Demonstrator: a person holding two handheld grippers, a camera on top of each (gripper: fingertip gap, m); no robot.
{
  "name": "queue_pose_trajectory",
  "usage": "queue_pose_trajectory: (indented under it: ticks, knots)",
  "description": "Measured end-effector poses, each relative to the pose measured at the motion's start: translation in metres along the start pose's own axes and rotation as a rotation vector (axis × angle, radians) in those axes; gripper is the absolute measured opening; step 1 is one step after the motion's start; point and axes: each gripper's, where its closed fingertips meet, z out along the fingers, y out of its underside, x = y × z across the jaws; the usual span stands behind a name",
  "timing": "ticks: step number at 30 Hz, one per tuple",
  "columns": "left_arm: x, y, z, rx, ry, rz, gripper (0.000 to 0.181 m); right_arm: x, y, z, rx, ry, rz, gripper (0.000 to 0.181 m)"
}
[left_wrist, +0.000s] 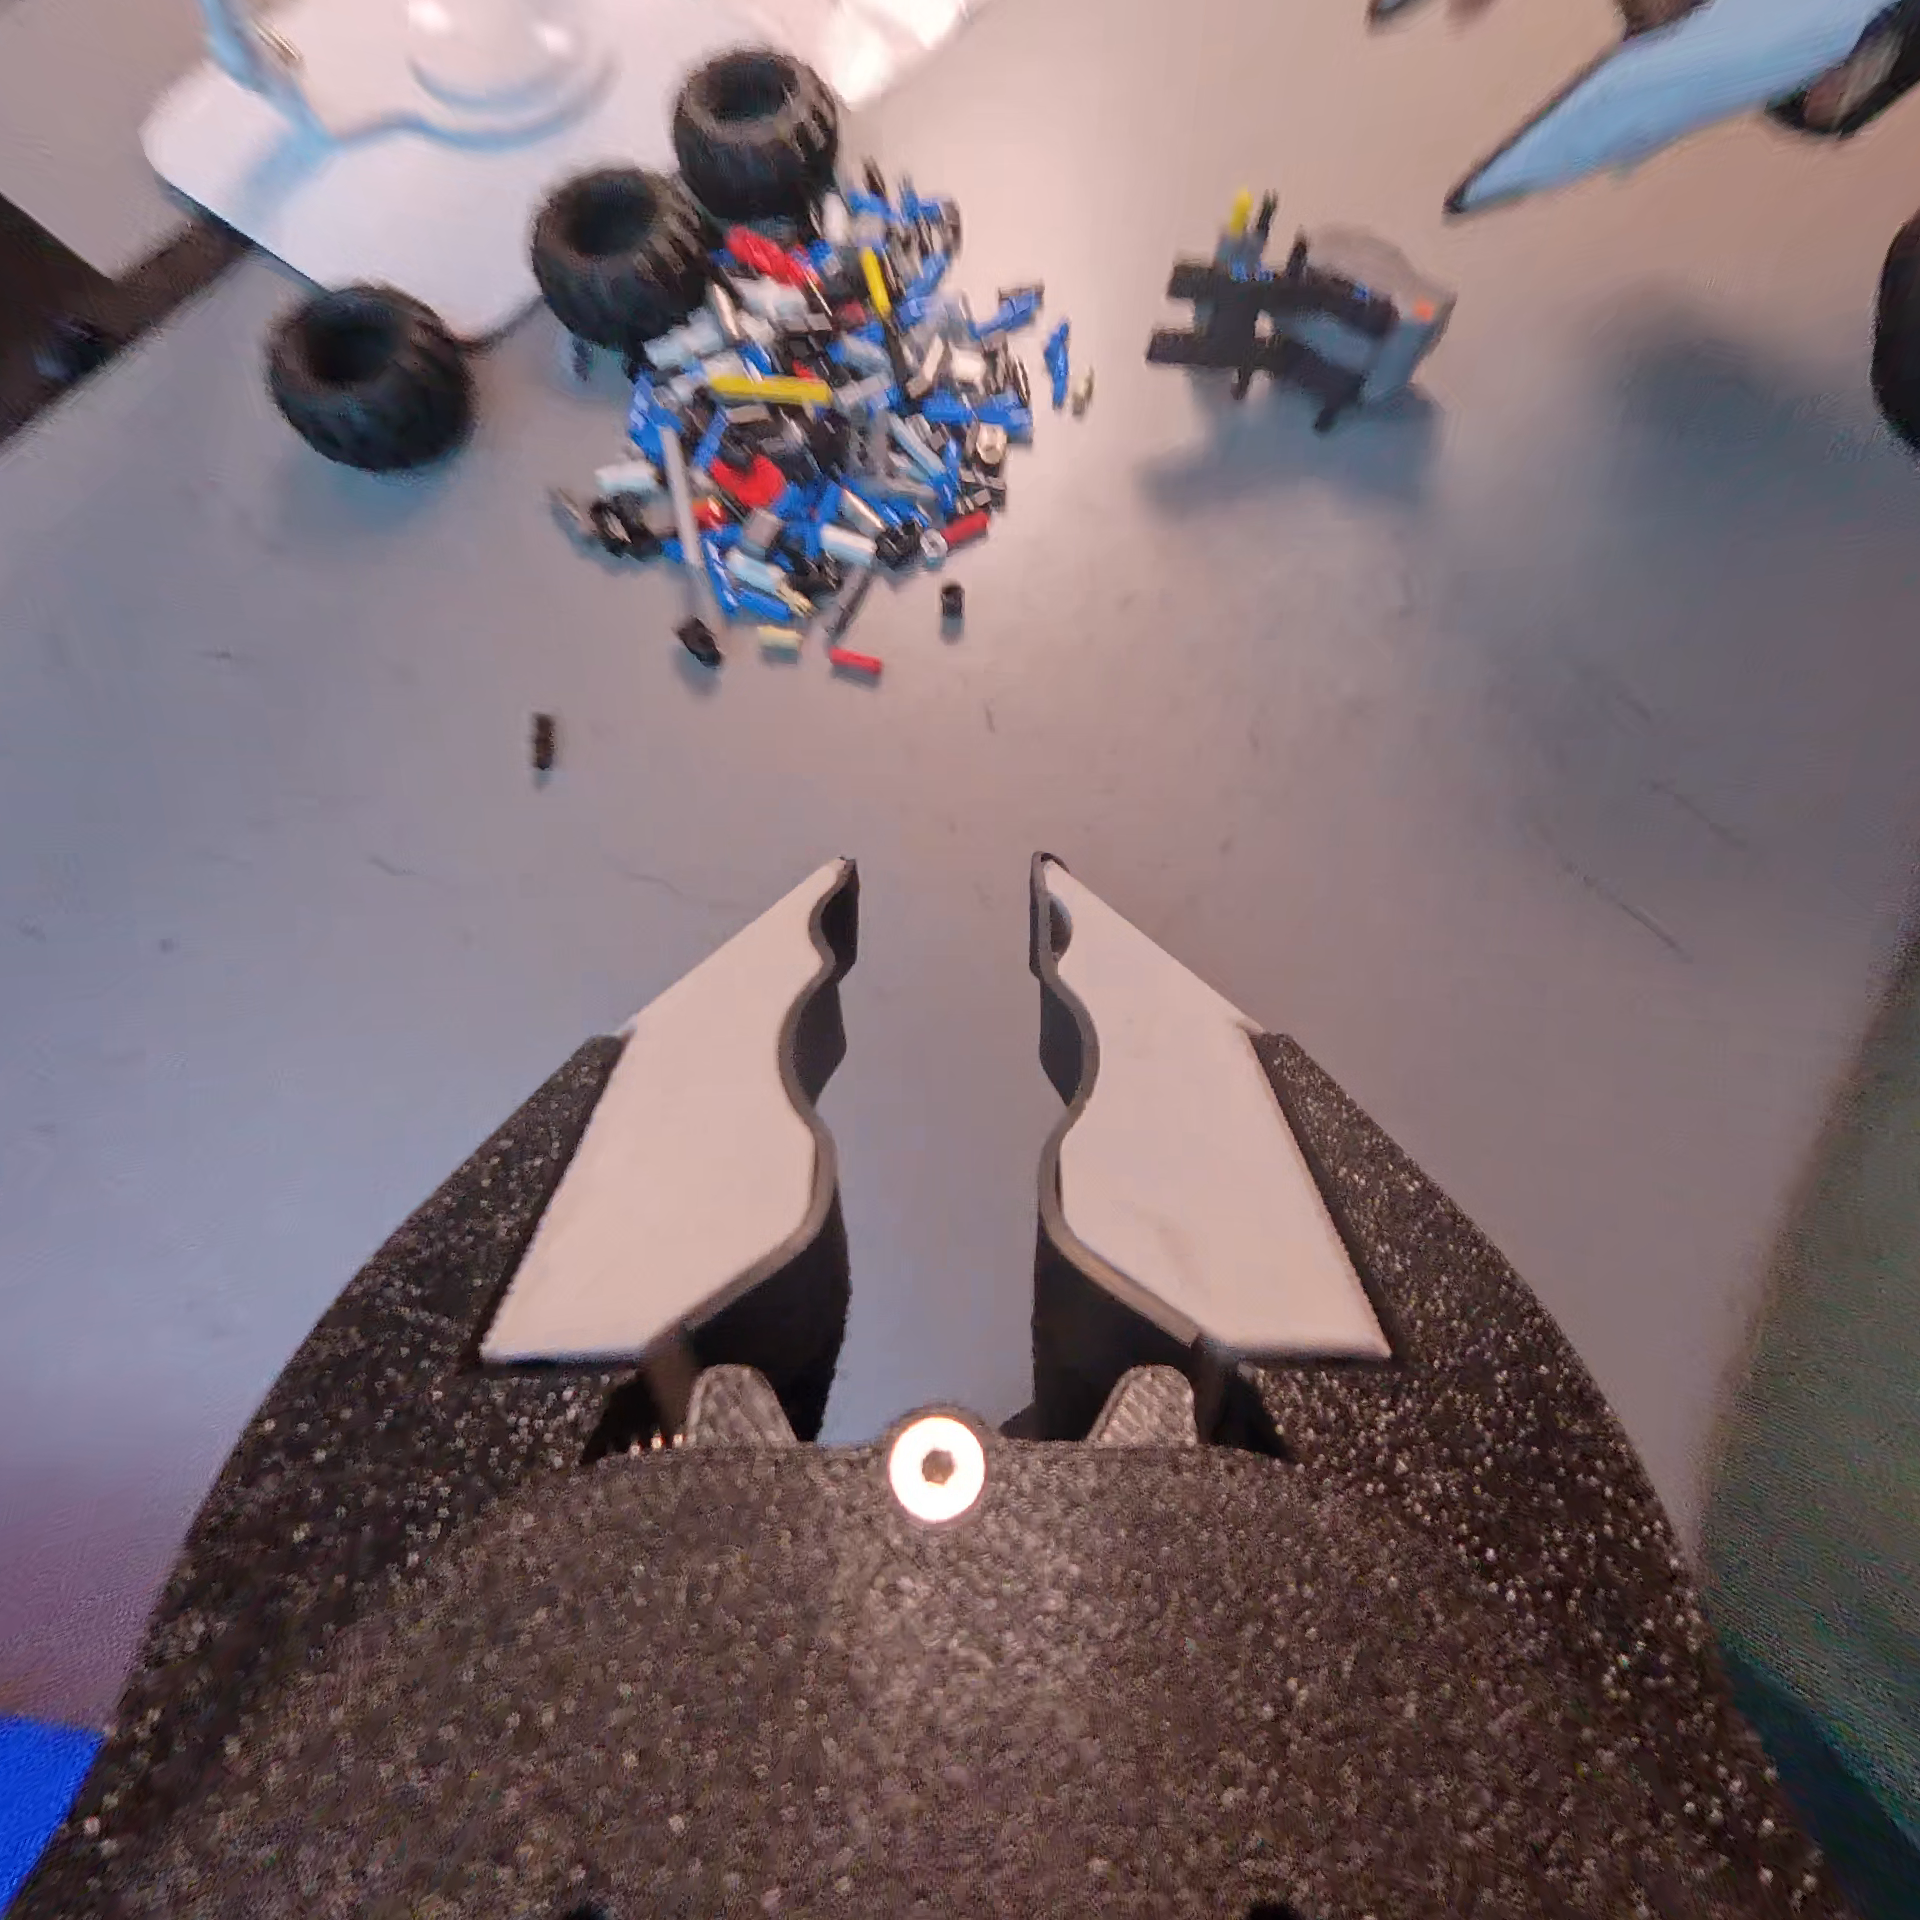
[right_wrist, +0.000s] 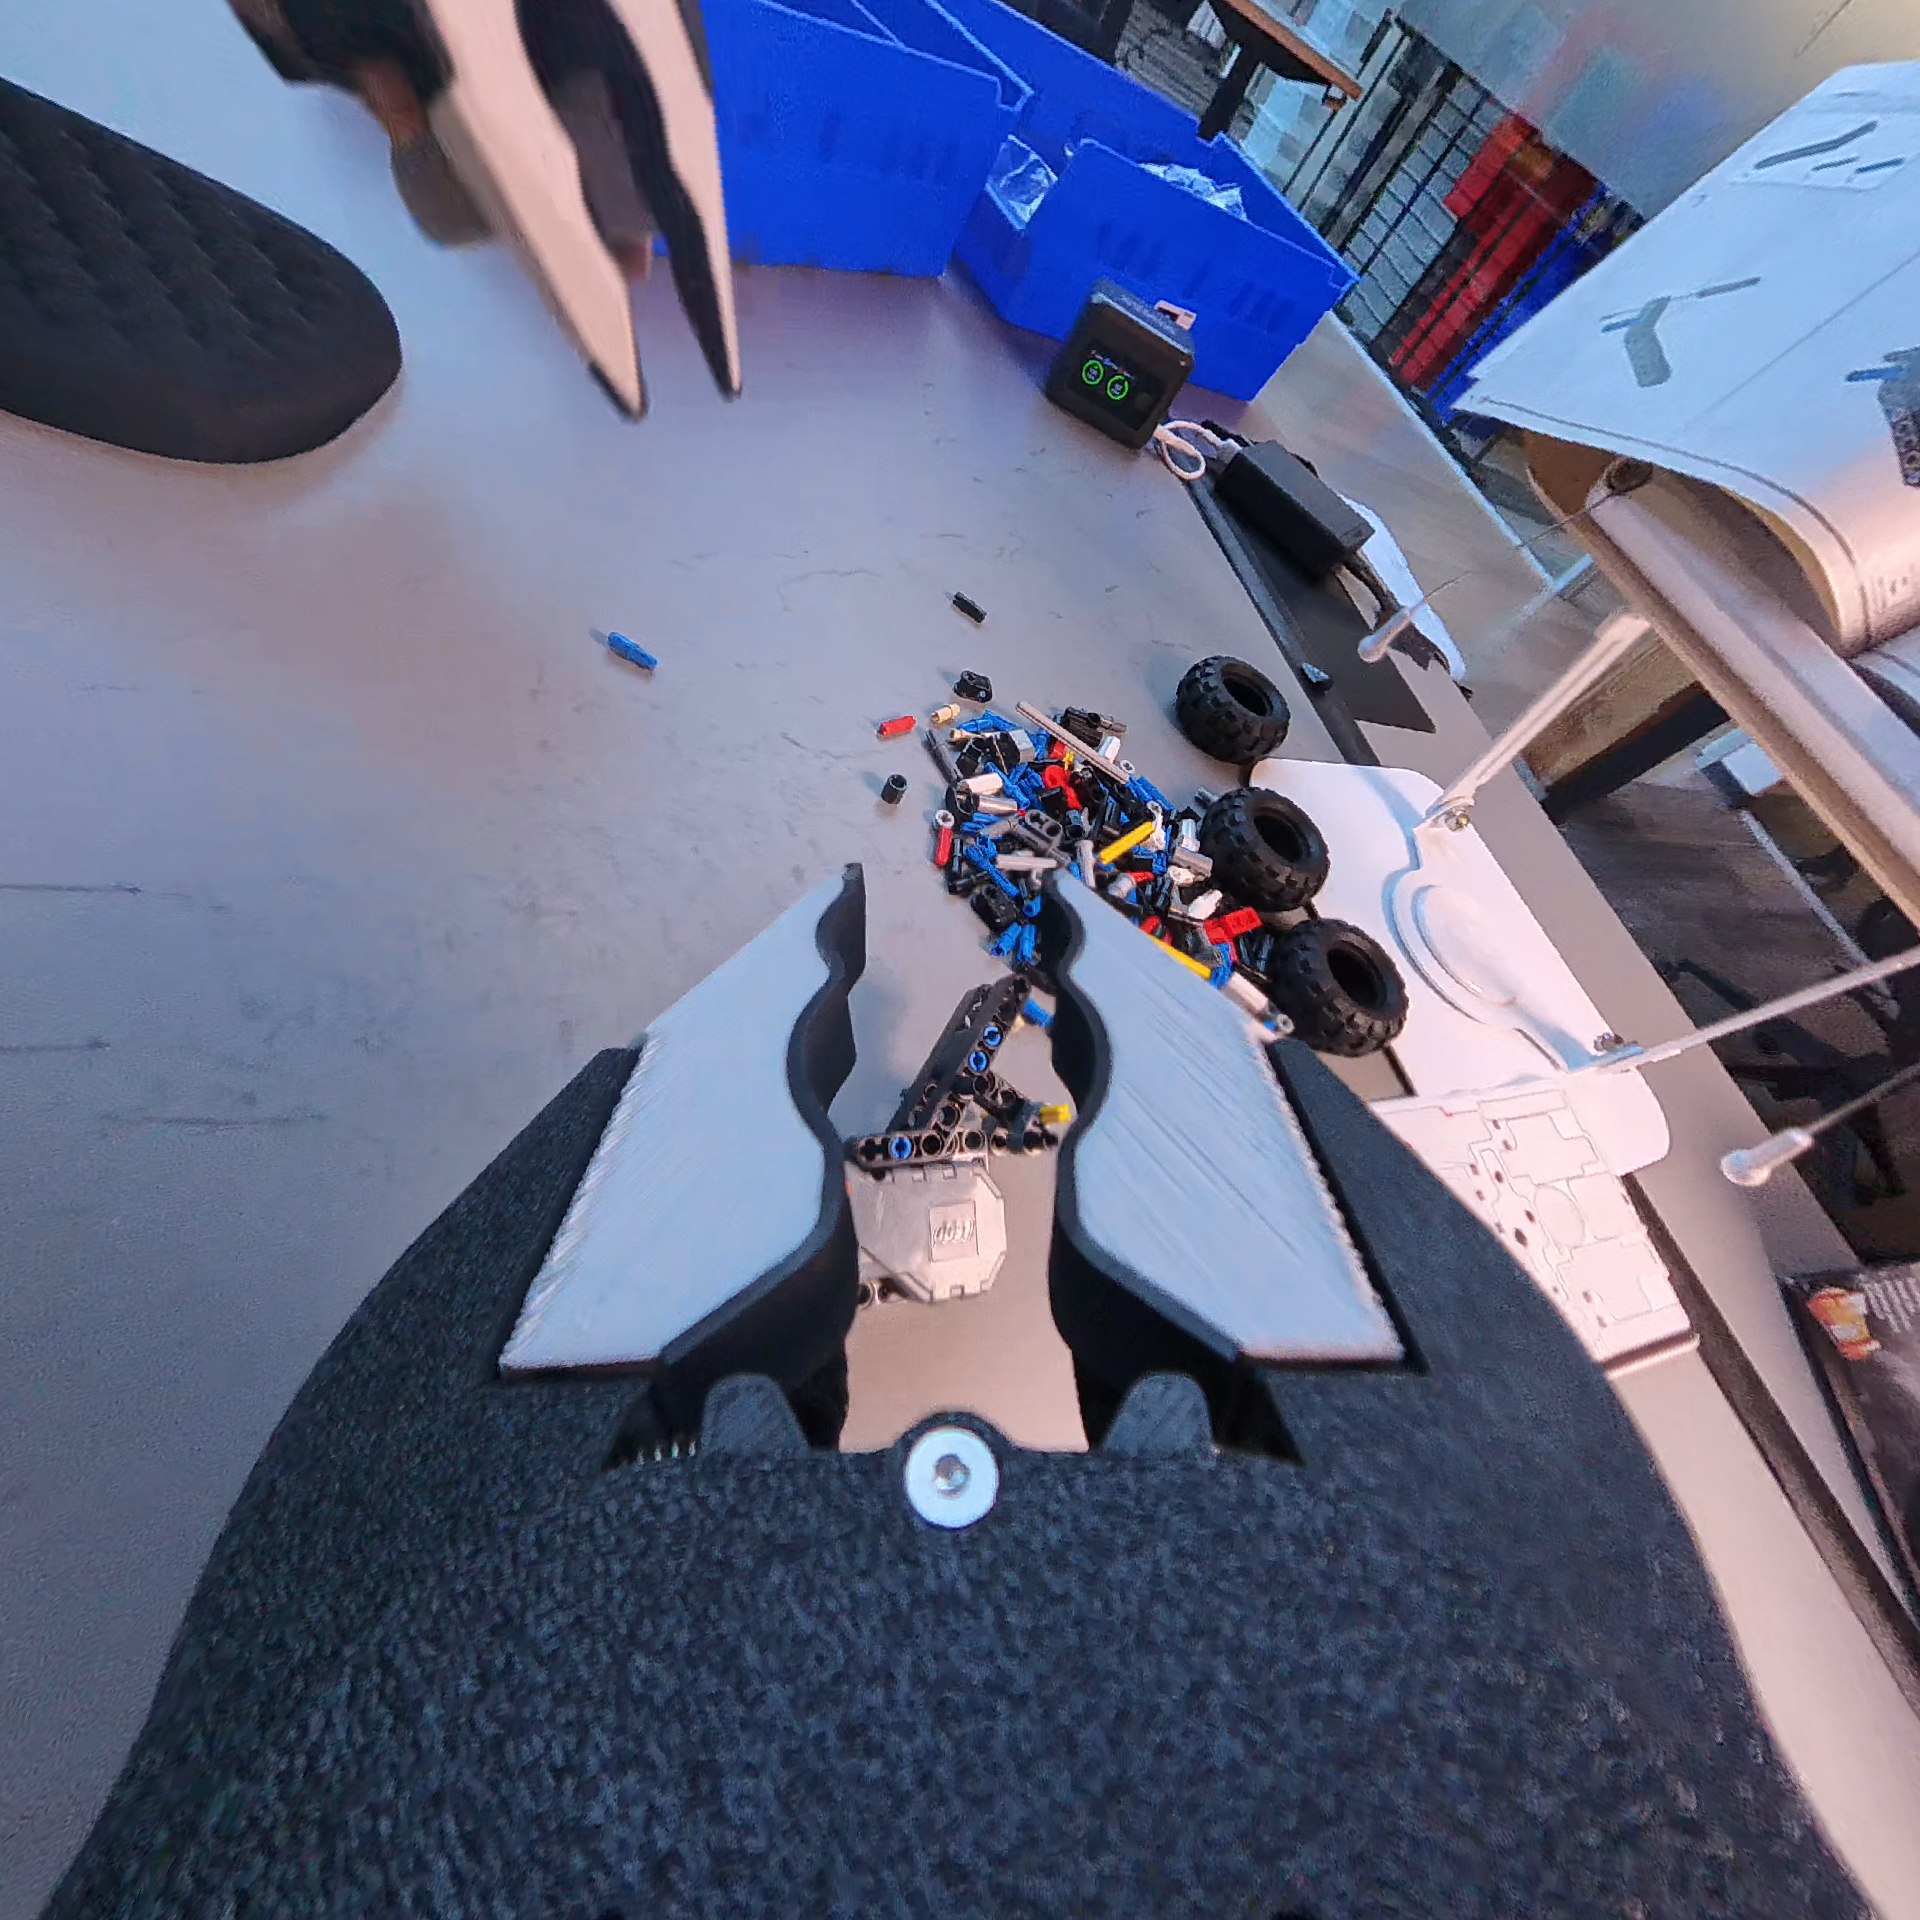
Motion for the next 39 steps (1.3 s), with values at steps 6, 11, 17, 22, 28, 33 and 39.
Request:
queue_pose_trajectory:
  ticks: [6,11,17,22,28,33,39]
  knots:
    - [0.030,0.031,0.048,-0.156,0.087,0.054,0.023,-0.003,0.025,-0.021,-0.075,-0.020,0.101,0.051]
    - [0.029,0.032,0.060,-0.185,0.083,0.101,0.005,-0.006,0.043,-0.033,-0.130,-0.055,0.207,0.062]
    - [-0.003,-0.027,0.075,-0.017,0.019,0.122,0.004,-0.005,0.056,-0.034,-0.159,-0.067,0.249,0.065]
    - [-0.031,-0.069,0.112,0.036,-0.029,0.156,0.005,-0.011,0.066,-0.028,-0.186,-0.086,0.259,0.066]
    - [-0.043,-0.095,0.141,0.102,-0.014,0.172,0.019,-0.020,0.080,-0.020,-0.229,-0.113,0.265,0.069]
    - [-0.037,-0.100,0.129,0.145,0.030,0.146,0.025,-0.019,0.086,-0.015,-0.246,-0.125,0.283,0.070]
    - [0.020,-0.095,0.112,0.158,0.263,0.072,0.026,-0.018,0.087,-0.005,-0.302,-0.176,0.280,0.071]
